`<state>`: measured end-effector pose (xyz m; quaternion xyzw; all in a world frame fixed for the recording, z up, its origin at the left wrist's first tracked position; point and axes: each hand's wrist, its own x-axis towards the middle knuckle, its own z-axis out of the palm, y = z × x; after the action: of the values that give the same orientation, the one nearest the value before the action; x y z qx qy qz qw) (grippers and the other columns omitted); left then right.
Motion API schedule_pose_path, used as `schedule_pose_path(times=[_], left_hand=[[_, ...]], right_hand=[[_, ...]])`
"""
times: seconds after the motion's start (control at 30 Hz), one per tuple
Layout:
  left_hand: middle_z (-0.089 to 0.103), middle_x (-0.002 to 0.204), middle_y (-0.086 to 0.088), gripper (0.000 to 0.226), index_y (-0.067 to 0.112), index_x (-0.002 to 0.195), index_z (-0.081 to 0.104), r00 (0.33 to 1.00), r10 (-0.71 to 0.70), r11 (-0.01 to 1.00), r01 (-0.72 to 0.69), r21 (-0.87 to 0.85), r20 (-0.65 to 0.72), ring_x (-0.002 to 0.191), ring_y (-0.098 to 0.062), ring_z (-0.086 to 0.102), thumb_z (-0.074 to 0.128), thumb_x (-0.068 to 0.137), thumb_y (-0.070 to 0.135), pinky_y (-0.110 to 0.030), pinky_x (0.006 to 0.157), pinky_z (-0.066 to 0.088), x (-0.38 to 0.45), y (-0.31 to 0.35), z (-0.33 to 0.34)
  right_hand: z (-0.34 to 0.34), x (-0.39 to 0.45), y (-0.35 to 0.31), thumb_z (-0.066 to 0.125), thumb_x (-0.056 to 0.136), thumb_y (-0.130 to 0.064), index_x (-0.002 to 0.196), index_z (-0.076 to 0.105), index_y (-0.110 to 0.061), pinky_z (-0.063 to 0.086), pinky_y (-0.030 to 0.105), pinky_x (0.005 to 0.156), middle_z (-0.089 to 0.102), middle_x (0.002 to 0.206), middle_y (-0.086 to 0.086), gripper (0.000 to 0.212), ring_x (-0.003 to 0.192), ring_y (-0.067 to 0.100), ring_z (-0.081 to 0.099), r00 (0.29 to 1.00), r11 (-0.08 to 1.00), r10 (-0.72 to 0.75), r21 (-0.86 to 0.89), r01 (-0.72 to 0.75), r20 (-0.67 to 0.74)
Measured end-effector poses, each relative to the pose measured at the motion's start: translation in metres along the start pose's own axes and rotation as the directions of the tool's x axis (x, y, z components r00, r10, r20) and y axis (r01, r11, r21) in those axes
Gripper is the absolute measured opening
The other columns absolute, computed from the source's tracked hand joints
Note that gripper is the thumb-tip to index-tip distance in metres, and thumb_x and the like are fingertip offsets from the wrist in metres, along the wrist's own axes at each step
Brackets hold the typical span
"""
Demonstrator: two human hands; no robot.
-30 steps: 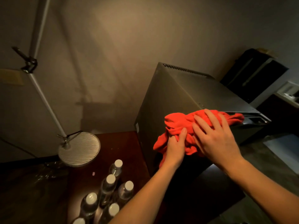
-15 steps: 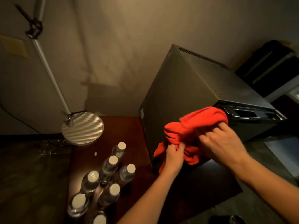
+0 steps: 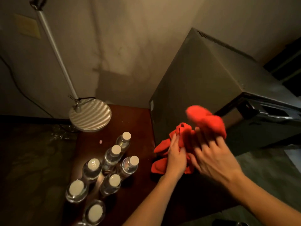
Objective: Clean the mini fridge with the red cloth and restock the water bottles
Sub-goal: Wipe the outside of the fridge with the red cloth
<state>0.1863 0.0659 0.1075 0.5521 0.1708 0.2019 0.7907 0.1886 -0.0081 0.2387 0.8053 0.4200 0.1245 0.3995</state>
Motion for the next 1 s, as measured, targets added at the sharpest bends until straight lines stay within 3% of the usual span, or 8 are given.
schedule_pose_path(times=[0.07, 0.2, 0.33, 0.4, 0.53, 0.7, 0.83, 1.0], left_hand=[[0.033, 0.157, 0.002, 0.061, 0.012, 0.148, 0.038, 1.0, -0.015, 0.998, 0.014, 0.056, 0.019, 0.147, -0.012, 0.025, 0.04, 0.087, 0.009, -0.034, 0.122, 0.017, -0.01, -0.028, -0.006], [0.016, 0.163, 0.008, 0.073, 0.031, 0.154, 0.017, 0.998, -0.033, 0.998, 0.03, 0.052, 0.06, 0.149, -0.007, 0.014, 0.044, 0.087, 0.024, -0.038, 0.124, 0.011, -0.029, -0.052, -0.004], [0.01, 0.164, 0.011, 0.075, 0.03, 0.155, 0.016, 0.996, -0.071, 0.997, 0.068, 0.044, 0.058, 0.149, -0.003, 0.007, 0.044, 0.089, 0.05, -0.038, 0.124, 0.008, -0.032, -0.041, -0.001], [0.011, 0.164, 0.009, 0.082, 0.027, 0.156, 0.02, 0.997, -0.06, 0.993, 0.054, 0.105, 0.053, 0.15, -0.006, 0.006, 0.039, 0.089, 0.071, -0.036, 0.123, 0.007, -0.027, -0.042, -0.004], [0.009, 0.164, 0.008, 0.069, 0.021, 0.156, 0.018, 0.998, 0.01, 0.97, -0.027, 0.243, 0.069, 0.15, -0.004, 0.001, 0.036, 0.096, 0.047, -0.026, 0.122, 0.002, -0.021, -0.049, -0.008], [-0.022, 0.153, 0.012, 0.07, 0.022, 0.157, 0.001, 0.986, -0.053, 0.859, -0.035, 0.511, 0.158, 0.148, -0.014, -0.019, 0.016, 0.094, 0.049, -0.037, 0.122, -0.005, -0.016, -0.075, -0.022], [-0.009, 0.163, -0.001, 0.063, 0.017, 0.157, 0.011, 0.974, -0.166, 0.831, 0.052, 0.554, 0.157, 0.151, -0.022, -0.011, 0.024, 0.1, 0.042, -0.044, 0.122, -0.001, -0.015, -0.091, -0.033], [0.005, 0.164, -0.013, 0.09, 0.011, 0.156, 0.019, 0.96, -0.215, 0.851, 0.095, 0.516, 0.178, 0.151, -0.017, -0.008, -0.003, 0.088, 0.066, -0.03, 0.122, -0.007, -0.014, -0.134, -0.039]], right_hand=[[0.019, -0.007, -0.017, 0.04, 0.087, -0.031, 0.095, 0.072, -0.009, 0.033, 0.05, 0.085, 0.067, 0.077, 0.017, 0.039, 0.071, 0.036, 0.061, 0.996, 0.997, -0.077, -0.002, 0.077, 0.055], [0.028, -0.01, -0.017, 0.036, 0.073, -0.021, 0.078, 0.071, -0.01, 0.032, 0.046, 0.081, 0.06, 0.059, 0.01, 0.037, 0.056, 0.03, 0.057, 0.98, 0.984, -0.178, 0.012, 0.178, 0.085], [0.019, -0.004, 0.009, 0.039, 0.078, -0.023, 0.109, 0.07, -0.003, 0.031, 0.046, 0.099, 0.07, 0.098, 0.022, 0.048, 0.099, 0.037, 0.064, 0.993, 0.993, -0.111, 0.042, 0.112, -0.036], [0.012, 0.001, 0.014, 0.041, 0.078, -0.024, 0.133, 0.048, 0.004, 0.029, 0.049, 0.103, 0.059, 0.124, 0.029, 0.062, 0.122, 0.04, 0.05, 0.99, 0.994, -0.063, 0.08, 0.074, -0.125], [0.013, 0.01, -0.008, 0.036, 0.08, -0.022, 0.143, 0.044, -0.013, 0.032, 0.047, 0.086, 0.058, 0.127, 0.028, 0.064, 0.107, 0.042, 0.057, 0.989, 0.993, -0.056, 0.095, 0.069, -0.14], [0.027, 0.023, -0.033, 0.045, 0.077, -0.034, 0.131, 0.06, -0.015, 0.028, 0.041, 0.073, 0.07, 0.083, 0.017, 0.059, 0.054, 0.03, 0.057, 0.991, 0.992, -0.127, 0.008, 0.127, 0.035], [0.041, 0.028, -0.053, 0.046, 0.075, -0.038, 0.118, 0.069, -0.013, 0.028, 0.043, 0.079, 0.071, 0.095, 0.02, 0.055, 0.059, 0.034, 0.061, 0.982, 0.988, -0.154, 0.051, 0.149, 0.112], [0.056, 0.022, -0.071, 0.039, 0.077, -0.034, 0.114, 0.072, -0.015, 0.029, 0.045, 0.082, 0.071, 0.094, 0.017, 0.053, 0.056, 0.031, 0.059, 0.969, 0.981, -0.195, 0.051, 0.19, 0.154]])
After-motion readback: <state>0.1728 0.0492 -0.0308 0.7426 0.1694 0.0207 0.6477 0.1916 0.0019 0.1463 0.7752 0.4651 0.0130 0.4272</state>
